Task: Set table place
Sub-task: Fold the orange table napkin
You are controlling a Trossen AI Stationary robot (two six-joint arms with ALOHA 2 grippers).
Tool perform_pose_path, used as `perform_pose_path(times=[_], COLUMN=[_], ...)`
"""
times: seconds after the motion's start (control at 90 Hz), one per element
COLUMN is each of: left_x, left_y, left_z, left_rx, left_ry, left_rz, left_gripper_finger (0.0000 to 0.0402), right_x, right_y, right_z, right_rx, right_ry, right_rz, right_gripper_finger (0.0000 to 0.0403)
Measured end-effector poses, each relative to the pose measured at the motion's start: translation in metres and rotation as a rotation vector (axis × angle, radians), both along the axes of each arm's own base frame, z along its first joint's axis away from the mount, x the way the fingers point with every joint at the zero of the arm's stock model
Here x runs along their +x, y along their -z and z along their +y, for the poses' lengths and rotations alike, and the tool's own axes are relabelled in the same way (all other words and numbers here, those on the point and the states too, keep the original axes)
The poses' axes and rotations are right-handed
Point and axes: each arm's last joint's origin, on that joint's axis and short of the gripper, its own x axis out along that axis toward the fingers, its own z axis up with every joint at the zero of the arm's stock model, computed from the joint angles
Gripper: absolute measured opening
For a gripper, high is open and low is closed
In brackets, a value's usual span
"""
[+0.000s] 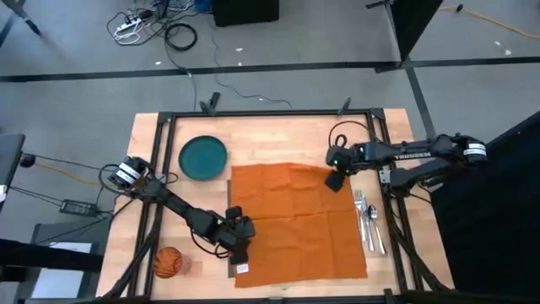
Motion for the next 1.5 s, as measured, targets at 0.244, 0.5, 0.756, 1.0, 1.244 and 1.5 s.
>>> perform_pose_path(times=[0.244,0.5,0.756,1.0,1.244,1.5], left_x=[0.000,0.001,0.002,0.029,0.075,0.097], left_y=[0.000,0.000,-0.001,-0.052,-0.066,0.011], left_z=[0.000,0.000,0.000,0.001,0.042,0.067], left_rx=[-0.002,0.000,0.000,0.066,0.172,0.137], left_ry=[-0.001,-0.001,-0.006,-0.013,-0.085,-0.070], left_rz=[-0.006,-0.010,-0.017,-0.119,-0.320,-0.156], left_gripper_finger=[0.0147,0.0147,0.0147,0.0147,0.0147,0.0147], right_x=[0.001,0.015,0.029,0.039,0.037,0.025], right_y=[0.019,0.010,0.026,0.025,0.018,0.011], right_z=[-0.021,0.010,0.051,0.069,0.070,0.070], right_rx=[0.161,0.331,0.266,0.248,0.215,0.217], right_ry=[-0.011,-0.213,-0.327,-0.408,-0.448,-0.483], right_rz=[0.023,-0.124,-0.063,-0.117,-0.147,-0.089], right_gripper_finger=[0.0163,0.0149,0.0147,0.0139,0.0138,0.0137])
